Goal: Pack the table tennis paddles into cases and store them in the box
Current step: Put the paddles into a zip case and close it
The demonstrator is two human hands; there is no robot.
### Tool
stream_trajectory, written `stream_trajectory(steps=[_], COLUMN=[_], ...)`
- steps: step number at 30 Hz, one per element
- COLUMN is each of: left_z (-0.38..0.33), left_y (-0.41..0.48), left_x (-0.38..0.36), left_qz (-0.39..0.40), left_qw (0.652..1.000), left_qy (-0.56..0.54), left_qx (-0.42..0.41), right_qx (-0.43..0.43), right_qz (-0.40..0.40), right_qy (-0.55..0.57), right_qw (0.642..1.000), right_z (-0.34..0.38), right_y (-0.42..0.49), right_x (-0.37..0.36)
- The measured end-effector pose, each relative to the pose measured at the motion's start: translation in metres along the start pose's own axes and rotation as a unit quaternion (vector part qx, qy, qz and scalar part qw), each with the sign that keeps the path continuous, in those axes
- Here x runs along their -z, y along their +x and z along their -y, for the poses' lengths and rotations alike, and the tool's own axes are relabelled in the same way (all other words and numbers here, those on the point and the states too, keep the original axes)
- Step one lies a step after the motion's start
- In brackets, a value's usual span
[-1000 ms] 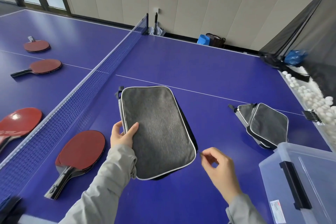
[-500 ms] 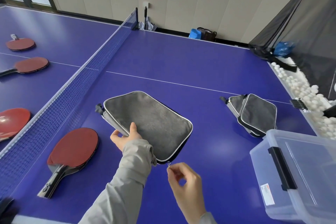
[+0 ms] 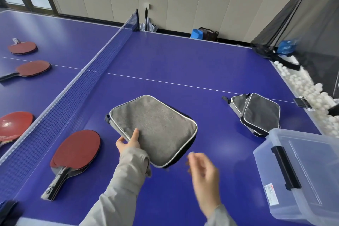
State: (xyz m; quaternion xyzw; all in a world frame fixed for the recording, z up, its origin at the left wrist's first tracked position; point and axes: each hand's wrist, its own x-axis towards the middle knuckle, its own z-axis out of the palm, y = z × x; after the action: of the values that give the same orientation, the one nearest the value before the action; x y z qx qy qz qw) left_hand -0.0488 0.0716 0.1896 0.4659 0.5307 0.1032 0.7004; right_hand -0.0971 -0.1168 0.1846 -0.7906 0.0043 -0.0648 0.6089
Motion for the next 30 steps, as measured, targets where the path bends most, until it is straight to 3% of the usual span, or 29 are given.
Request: stream_trajectory(steps=[2, 3, 7, 10, 14, 16, 18, 23, 27, 30], left_z=[0.005, 0.009, 0.025, 0.035, 0.05, 0.055, 0.058, 0.061, 0.063, 0.064], left_y=[0.007, 0.008, 0.002, -0.005, -0.015, -0.024, -0.042, -0.07, -0.082, -0.084], left_x=[0.009, 0.012, 0.015, 0.01, -0.007, -0.016, -0.023, -0.026, -0.021, -0.015], left_qz=[0.085, 0.126, 0.253, 0.281, 0.222, 0.198, 0.225, 0.374, 0.365, 0.35], left_qw=[0.996, 0.992, 0.967, 0.958, 0.955, 0.93, 0.904, 0.884, 0.873, 0.879], left_qy=[0.001, 0.003, 0.032, 0.047, 0.172, 0.277, 0.322, 0.241, 0.246, 0.244], left_qx=[-0.02, -0.023, -0.03, -0.019, -0.091, -0.141, -0.168, -0.142, -0.211, -0.213], right_qx=[-0.07, -0.102, -0.199, -0.238, -0.171, -0.149, -0.139, -0.081, -0.075, -0.076], right_qz=[-0.067, -0.062, 0.137, 0.225, 0.205, 0.171, 0.156, 0.153, 0.169, 0.182], right_qy=[0.059, 0.092, 0.216, 0.252, 0.261, 0.243, 0.227, 0.16, 0.125, 0.094], right_qw=[0.994, 0.989, 0.946, 0.911, 0.928, 0.943, 0.951, 0.972, 0.975, 0.976], right_z=[0.001, 0.003, 0.015, 0.023, 0.02, 0.013, 0.006, -0.002, -0.003, -0.004], right_y=[0.021, 0.032, 0.053, 0.049, 0.042, 0.038, 0.031, 0.022, 0.017, 0.017], right_x=[0.02, 0.03, 0.051, 0.052, 0.046, 0.037, 0.031, 0.028, 0.026, 0.025])
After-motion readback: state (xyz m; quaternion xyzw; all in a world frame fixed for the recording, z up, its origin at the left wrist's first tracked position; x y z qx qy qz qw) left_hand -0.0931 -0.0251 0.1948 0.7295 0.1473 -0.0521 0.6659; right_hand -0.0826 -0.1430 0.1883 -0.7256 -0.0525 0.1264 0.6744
